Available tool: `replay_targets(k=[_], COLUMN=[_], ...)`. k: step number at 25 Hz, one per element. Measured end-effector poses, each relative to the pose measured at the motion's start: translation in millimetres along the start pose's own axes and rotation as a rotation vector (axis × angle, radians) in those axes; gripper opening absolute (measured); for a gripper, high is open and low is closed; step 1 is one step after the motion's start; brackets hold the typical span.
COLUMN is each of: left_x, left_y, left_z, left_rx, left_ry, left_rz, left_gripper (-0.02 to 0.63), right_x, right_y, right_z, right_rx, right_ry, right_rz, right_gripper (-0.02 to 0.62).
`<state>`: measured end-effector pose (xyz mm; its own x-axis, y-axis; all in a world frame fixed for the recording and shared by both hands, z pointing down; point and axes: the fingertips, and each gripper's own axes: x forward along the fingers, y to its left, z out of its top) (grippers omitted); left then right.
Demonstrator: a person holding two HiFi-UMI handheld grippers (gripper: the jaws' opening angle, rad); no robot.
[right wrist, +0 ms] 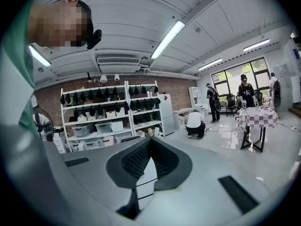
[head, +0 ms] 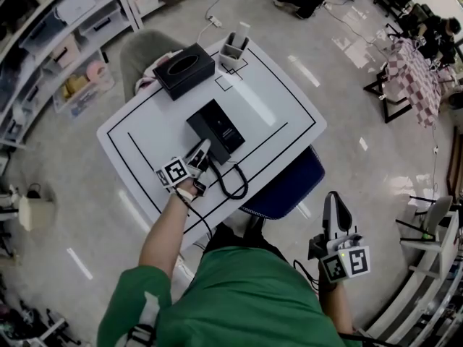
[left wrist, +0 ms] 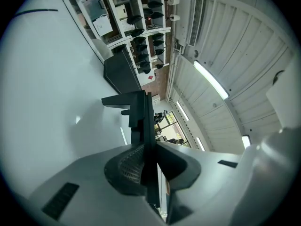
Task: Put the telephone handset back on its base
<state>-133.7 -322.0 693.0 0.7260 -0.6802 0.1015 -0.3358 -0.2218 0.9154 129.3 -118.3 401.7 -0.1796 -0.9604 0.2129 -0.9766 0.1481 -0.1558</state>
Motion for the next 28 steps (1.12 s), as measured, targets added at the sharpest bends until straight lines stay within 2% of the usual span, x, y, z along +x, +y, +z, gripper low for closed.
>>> replay_targets(k=[4,12,16,21,28], left_x=[5.3,1.3,0.9,2.4,3.8], left_y=[-5.2,-2.5,0.2,-1.2,9.5], left_z=[3.3,3.1,6.1,12.9,12.7], left_rx=[0.076,0.175,0.196,0.169,0.1], left_ry=[0.006,-0.027,-0.004,-0.031,-0.061], left_rz=[0.028,0.223,0.283,0.275,0.206], left_gripper=[0.084,0.097,0.151,0.097,0.104], right_x=[2.4,-2.0,-5.9,-10.0,-9.0], right_y=[0.2,4.1,3.7,6.0,10.0], right_z=[-0.7,-4.6,-5.2,-10.5,-3.4], right_rx=[-0.002,0.007,0.012,0.025,0.072], right_ry=[0.0,0.013,0.013,0.019,-0.021], right_rz=[0.009,0.016,0.016,0.021,0.037], right_gripper=[0.021,0.023,0.023,0.023,0.023])
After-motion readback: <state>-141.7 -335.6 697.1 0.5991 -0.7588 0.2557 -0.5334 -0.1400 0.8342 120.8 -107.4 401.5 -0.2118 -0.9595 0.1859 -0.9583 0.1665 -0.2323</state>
